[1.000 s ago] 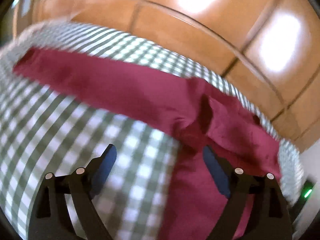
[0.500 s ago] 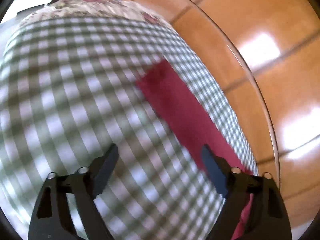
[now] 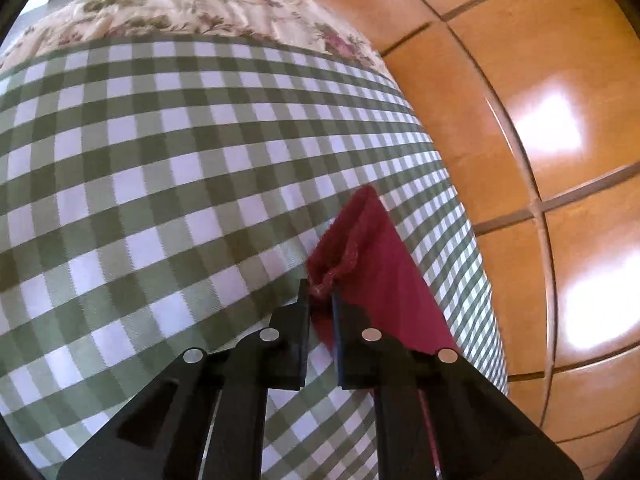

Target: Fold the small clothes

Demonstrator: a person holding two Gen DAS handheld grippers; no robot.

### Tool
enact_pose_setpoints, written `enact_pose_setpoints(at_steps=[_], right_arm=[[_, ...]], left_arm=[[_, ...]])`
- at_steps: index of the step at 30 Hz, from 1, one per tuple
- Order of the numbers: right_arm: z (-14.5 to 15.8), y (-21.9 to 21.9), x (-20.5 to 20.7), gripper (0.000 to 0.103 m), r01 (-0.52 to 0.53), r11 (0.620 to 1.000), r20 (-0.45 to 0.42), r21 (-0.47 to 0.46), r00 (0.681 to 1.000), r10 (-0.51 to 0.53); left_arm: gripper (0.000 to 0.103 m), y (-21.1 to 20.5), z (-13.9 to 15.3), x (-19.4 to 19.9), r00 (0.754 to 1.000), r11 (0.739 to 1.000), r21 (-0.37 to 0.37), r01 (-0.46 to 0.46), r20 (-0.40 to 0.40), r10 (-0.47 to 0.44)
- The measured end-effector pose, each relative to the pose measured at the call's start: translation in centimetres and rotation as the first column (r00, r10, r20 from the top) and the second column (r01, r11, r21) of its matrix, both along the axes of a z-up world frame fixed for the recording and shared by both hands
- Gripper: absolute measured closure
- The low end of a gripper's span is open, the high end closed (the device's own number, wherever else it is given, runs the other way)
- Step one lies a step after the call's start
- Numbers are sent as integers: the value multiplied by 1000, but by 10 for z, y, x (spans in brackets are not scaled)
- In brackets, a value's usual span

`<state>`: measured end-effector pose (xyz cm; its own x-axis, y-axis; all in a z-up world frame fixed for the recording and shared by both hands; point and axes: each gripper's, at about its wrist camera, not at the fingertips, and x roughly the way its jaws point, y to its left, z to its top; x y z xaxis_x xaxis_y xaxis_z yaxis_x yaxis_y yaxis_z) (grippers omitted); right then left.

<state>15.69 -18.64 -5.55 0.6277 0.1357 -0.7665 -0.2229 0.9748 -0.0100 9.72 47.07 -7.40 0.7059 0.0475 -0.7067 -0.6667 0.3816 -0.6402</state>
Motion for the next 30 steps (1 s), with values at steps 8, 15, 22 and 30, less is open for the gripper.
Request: enact_pose_setpoints(at_steps=[8, 15, 22, 30], right_arm=[[0, 0, 0, 2, 0, 1000, -1, 4, 1000, 0], [-1, 0, 0, 2, 2, 1000, -1, 9, 1000, -2], [-1, -1, 0, 2, 3, 1000, -6, 27, 1000, -3], [13, 0, 10, 2, 19, 991, -88, 129, 996, -8]], left_arm=[[95, -60, 50, 10, 975, 979, 120, 167, 128, -182], [95, -178, 84, 31, 872, 880, 230, 416, 173, -458], [95, -300, 67, 61, 737, 733, 255, 631, 99, -668], [69, -348, 42, 54, 664, 639, 259, 724, -10, -748]])
